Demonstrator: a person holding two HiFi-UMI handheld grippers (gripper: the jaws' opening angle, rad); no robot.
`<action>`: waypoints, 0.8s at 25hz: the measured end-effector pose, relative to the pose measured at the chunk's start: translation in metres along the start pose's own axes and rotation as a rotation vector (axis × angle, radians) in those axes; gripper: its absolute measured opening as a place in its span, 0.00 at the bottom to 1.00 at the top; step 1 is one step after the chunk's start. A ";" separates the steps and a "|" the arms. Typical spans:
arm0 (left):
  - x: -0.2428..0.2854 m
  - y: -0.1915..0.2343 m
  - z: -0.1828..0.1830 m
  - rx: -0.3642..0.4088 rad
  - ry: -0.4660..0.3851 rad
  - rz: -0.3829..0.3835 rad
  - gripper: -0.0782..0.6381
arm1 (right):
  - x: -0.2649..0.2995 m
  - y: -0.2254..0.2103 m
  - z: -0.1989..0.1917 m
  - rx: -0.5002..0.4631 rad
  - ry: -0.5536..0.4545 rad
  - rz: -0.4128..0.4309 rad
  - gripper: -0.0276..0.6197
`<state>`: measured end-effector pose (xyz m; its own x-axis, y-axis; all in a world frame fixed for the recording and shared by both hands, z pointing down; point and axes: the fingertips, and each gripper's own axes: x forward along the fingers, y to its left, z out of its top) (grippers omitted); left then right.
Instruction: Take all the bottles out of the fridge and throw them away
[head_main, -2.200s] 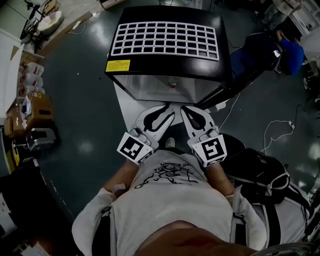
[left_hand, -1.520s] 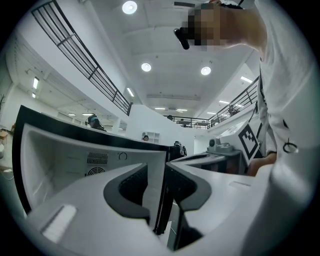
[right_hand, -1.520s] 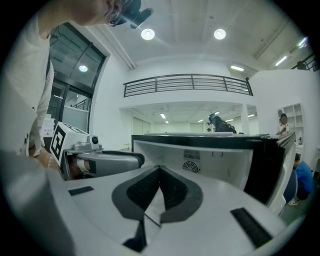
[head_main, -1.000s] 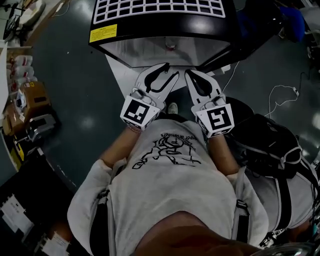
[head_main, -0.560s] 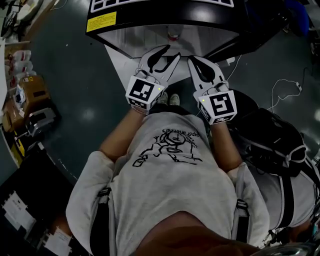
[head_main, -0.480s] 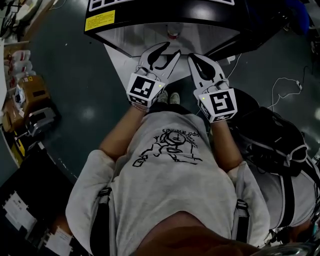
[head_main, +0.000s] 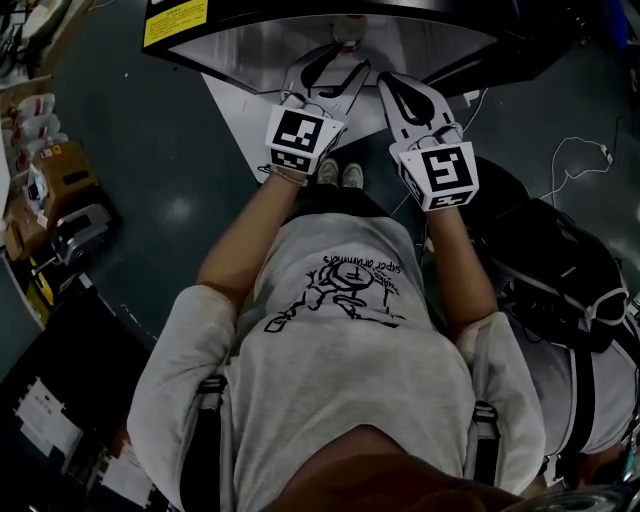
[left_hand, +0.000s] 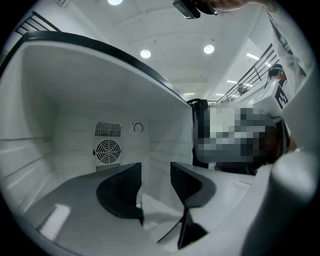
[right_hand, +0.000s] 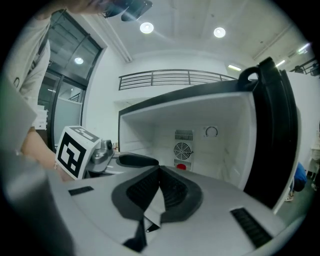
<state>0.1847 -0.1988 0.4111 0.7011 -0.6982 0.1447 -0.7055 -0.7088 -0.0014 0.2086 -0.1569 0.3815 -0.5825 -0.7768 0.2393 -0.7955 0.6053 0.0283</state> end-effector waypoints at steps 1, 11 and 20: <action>0.003 0.001 -0.004 0.006 0.005 0.000 0.34 | 0.002 -0.002 -0.002 0.001 0.000 0.000 0.05; 0.025 0.017 -0.032 0.007 0.051 0.044 0.36 | 0.020 -0.019 -0.020 0.005 0.007 -0.004 0.06; 0.041 0.032 -0.048 0.010 0.071 0.069 0.41 | 0.031 -0.027 -0.035 0.022 0.018 -0.017 0.06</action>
<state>0.1859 -0.2456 0.4650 0.6412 -0.7369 0.2141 -0.7508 -0.6602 -0.0236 0.2175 -0.1915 0.4222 -0.5659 -0.7835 0.2566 -0.8088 0.5880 0.0115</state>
